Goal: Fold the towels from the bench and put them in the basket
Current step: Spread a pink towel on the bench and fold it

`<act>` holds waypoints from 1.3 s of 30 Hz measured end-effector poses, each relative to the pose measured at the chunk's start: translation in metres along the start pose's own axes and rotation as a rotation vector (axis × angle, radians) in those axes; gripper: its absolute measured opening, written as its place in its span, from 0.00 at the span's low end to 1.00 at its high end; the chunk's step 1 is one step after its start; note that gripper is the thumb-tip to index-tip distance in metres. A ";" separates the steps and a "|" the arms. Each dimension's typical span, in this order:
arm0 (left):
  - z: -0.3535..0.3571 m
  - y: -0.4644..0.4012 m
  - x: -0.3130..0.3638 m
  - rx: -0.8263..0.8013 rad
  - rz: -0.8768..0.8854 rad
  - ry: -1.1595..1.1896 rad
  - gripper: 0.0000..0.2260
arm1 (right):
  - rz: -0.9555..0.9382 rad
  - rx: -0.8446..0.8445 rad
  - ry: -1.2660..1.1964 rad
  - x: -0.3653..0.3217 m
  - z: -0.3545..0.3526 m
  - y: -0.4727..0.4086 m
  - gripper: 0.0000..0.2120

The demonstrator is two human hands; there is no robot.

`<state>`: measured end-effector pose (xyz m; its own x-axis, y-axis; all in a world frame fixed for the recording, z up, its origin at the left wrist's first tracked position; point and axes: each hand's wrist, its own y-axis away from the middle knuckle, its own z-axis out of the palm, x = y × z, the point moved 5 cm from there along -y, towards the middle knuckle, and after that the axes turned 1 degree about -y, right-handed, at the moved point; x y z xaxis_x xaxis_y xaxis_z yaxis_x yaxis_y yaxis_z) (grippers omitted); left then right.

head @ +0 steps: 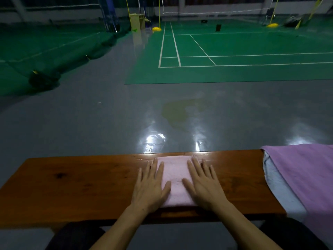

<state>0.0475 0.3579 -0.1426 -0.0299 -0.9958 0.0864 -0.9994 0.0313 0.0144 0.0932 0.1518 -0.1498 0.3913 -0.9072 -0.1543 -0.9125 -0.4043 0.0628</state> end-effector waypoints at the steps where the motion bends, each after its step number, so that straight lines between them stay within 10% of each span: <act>1: -0.003 0.002 -0.005 -0.012 -0.001 -0.010 0.37 | 0.031 0.002 0.002 0.008 0.001 0.001 0.37; 8: -0.035 0.034 -0.023 0.135 0.178 0.111 0.29 | -0.087 0.251 -0.179 0.012 -0.032 0.030 0.26; 15: -0.043 0.052 -0.016 0.028 0.303 0.098 0.28 | -0.267 0.021 -0.226 -0.007 -0.027 0.057 0.37; 24: -0.040 0.037 -0.011 0.145 0.224 0.056 0.24 | -0.249 0.120 -0.093 -0.017 -0.030 0.039 0.29; 35: -0.059 0.022 -0.031 0.154 0.014 0.461 0.08 | -0.020 0.176 -0.520 0.010 -0.049 0.027 0.04; 39: -0.057 0.022 -0.034 0.159 -0.083 0.483 0.08 | 0.052 0.220 -0.564 0.016 -0.045 0.026 0.11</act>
<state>0.0274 0.3975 -0.0885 0.0232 -0.8399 0.5423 -0.9895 -0.0968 -0.1076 0.0816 0.1216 -0.1067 0.2765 -0.6994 -0.6591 -0.9557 -0.2724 -0.1119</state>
